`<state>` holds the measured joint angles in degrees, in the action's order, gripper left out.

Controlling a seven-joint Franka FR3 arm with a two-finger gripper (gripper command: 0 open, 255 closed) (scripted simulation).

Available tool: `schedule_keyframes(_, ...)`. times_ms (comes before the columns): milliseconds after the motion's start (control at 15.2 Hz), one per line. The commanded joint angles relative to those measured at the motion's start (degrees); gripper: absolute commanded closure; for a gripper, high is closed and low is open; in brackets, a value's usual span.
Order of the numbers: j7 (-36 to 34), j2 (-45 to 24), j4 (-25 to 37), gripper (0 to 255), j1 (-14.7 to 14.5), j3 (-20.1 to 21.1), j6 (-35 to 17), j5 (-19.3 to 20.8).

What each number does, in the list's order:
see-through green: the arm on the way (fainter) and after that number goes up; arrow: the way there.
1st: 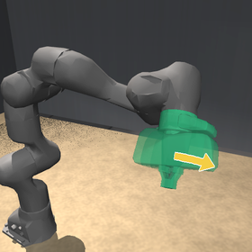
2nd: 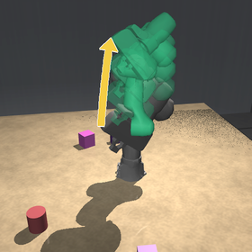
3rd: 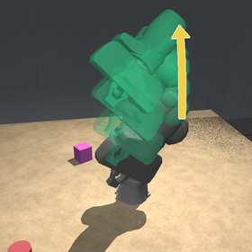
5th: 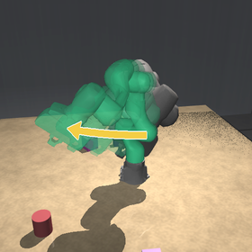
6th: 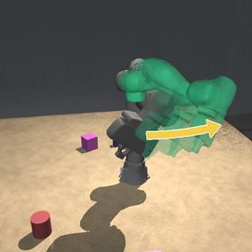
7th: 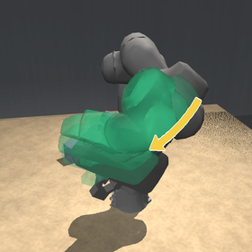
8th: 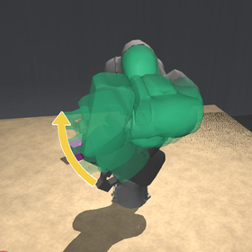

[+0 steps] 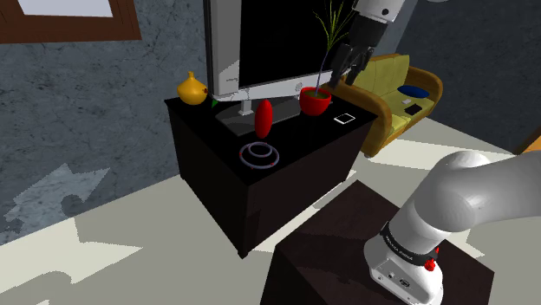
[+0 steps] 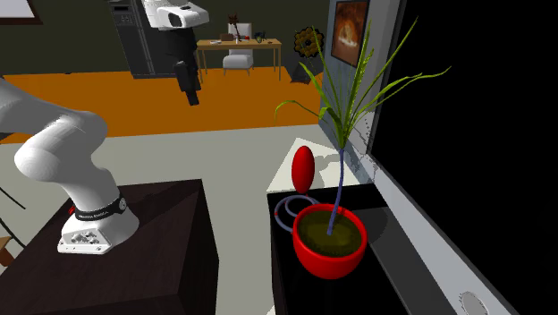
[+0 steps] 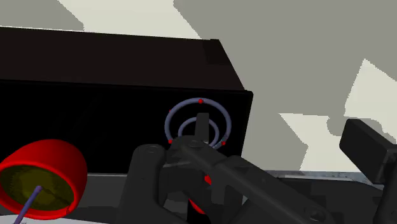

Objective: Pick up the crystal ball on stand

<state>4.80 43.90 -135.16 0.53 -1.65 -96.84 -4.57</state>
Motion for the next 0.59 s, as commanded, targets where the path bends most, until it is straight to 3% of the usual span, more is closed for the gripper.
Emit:
schedule_keyframes(0, 0.00, 0.00, 0.00, 0, 0.00, 0.00, 0.00, 0.00)
schedule_keyframes(528, -2.22, -8.57, -5.99, 0, 0.74, 3.92, -23.15, 2.37)
